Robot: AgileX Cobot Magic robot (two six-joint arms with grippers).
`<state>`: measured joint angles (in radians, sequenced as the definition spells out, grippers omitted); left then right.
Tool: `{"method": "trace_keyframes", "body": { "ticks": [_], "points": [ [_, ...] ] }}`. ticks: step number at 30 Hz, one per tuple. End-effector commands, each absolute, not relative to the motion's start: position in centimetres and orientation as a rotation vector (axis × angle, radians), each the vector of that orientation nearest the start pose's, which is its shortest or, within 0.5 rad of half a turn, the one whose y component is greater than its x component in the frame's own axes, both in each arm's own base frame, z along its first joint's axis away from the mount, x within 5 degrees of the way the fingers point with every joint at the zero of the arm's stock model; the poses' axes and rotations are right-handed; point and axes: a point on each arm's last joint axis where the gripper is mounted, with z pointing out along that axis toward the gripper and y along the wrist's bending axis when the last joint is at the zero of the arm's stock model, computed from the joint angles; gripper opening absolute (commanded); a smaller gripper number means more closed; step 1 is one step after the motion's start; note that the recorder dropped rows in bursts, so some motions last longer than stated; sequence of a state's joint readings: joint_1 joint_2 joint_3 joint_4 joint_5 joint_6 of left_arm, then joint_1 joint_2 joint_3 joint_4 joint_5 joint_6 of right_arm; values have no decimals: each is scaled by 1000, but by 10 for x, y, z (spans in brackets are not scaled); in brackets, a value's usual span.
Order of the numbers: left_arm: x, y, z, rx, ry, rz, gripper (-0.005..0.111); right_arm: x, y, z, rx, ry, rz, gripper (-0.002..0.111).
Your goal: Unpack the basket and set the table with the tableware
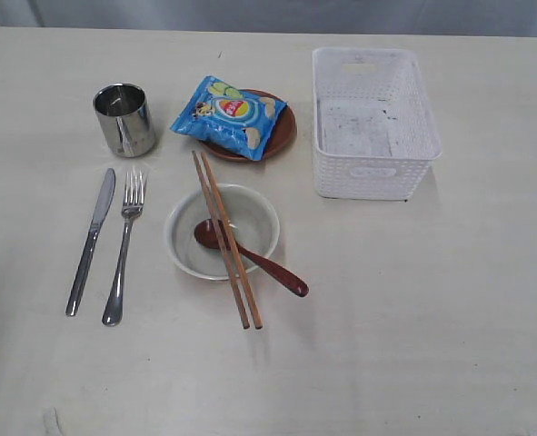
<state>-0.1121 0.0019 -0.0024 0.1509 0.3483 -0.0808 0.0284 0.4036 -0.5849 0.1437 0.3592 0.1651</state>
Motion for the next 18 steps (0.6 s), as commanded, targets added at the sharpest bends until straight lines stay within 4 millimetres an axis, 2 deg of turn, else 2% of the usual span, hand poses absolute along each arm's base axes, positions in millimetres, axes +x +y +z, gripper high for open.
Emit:
{"method": "trace_keyframes", "body": {
  "ticks": [1, 2, 5, 10, 16, 18],
  "points": [
    [54, -2, 182, 124, 1823, 3, 0, 65, 1, 315, 213, 1664, 192, 0],
    [54, -2, 182, 124, 1823, 3, 0, 63, 1, 308, 209, 1664, 186, 0],
    [54, -2, 182, 124, 1823, 3, 0, 57, 2, 270, 206, 1717, 184, 0],
    [54, -2, 182, 124, 1823, 3, 0, 56, 2, 243, 153, 1776, 134, 0],
    [54, -2, 182, 124, 1823, 3, 0, 51, -2, 191, 152, 1835, 68, 0],
    [54, -2, 182, 124, 1823, 3, 0, 52, -3, 182, 158, 1860, 60, 0]
  ]
}}
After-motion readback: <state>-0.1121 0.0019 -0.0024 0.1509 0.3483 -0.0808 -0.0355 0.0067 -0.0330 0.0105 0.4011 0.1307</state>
